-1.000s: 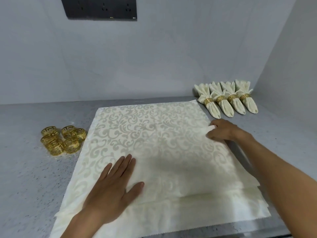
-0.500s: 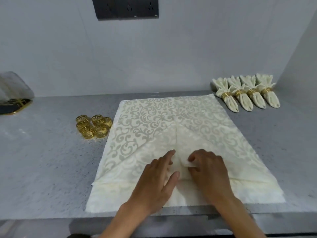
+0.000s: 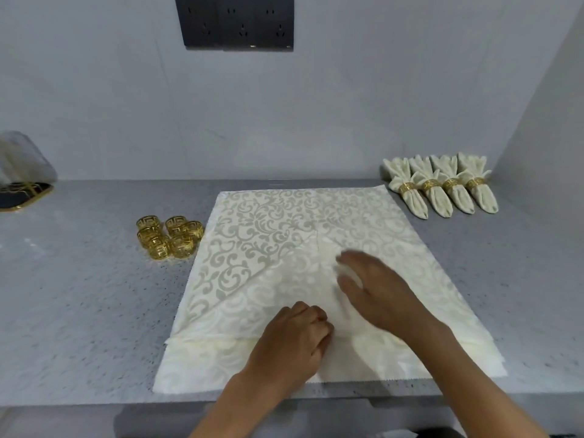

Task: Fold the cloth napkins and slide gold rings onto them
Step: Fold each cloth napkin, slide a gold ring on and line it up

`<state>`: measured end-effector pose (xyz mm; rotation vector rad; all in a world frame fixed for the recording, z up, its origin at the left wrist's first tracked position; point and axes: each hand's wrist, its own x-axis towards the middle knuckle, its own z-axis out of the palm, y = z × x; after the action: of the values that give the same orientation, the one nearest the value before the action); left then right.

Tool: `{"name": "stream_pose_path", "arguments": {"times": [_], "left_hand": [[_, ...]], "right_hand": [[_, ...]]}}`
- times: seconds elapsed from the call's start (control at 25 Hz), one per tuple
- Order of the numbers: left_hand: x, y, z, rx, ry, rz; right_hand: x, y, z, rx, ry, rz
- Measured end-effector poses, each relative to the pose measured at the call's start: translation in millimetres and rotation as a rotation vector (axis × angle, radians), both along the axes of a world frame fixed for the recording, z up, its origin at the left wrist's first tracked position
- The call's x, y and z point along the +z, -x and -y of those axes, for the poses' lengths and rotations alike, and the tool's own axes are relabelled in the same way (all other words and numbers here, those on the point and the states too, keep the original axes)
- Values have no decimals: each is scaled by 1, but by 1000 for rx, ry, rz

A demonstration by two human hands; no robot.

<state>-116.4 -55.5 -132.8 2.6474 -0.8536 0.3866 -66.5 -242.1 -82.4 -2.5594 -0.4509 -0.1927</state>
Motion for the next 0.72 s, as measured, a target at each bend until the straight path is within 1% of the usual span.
{"name": "stream_pose_path", "arguments": {"times": [0.04, 0.08, 0.16, 0.2, 0.24, 0.28, 0.36, 0.4, 0.44, 0.52, 0.6, 0.64, 0.68, 0.72], "left_hand": [[-1, -1, 1, -16, -25, 17], [-3, -2, 2, -36, -49, 27], [-6, -5, 0, -93, -117, 63], [-7, -8, -2, -121, -154, 73], [-7, -10, -4, -144, -187, 77], [-7, -12, -5, -157, -217, 89], [-8, -12, -4, -174, -265, 141], [-8, -11, -3, -173, -269, 165], [-9, -10, -2, -160, -258, 179], [-9, -8, 2, -131, -207, 159], [-4, -2, 13, -117, -163, 110], [-1, 2, 22, -120, -170, 87], [2, 7, 31, -127, -194, 73], [3, 12, 39, -136, -221, 61]], "right_hand": [[4, -19, -6, -50, 53, 71], [2, -38, -13, -87, 130, 80], [-19, -64, -26, -103, 290, -47], [-32, -69, -27, -81, 342, -125], [-40, -68, -20, -65, 348, -177], [-39, -64, -9, -77, 294, -184], [-27, -41, 30, -233, 179, -170], [-20, -23, 55, -330, 192, -178], [-16, -4, 79, -375, 208, -206], [-13, 29, 117, -357, 129, -277], [-4, 35, 134, -359, -18, -315], [0, 29, 139, -383, -52, -309], [6, 24, 141, -413, -29, -296], [9, 20, 140, -462, 48, -262]]}}
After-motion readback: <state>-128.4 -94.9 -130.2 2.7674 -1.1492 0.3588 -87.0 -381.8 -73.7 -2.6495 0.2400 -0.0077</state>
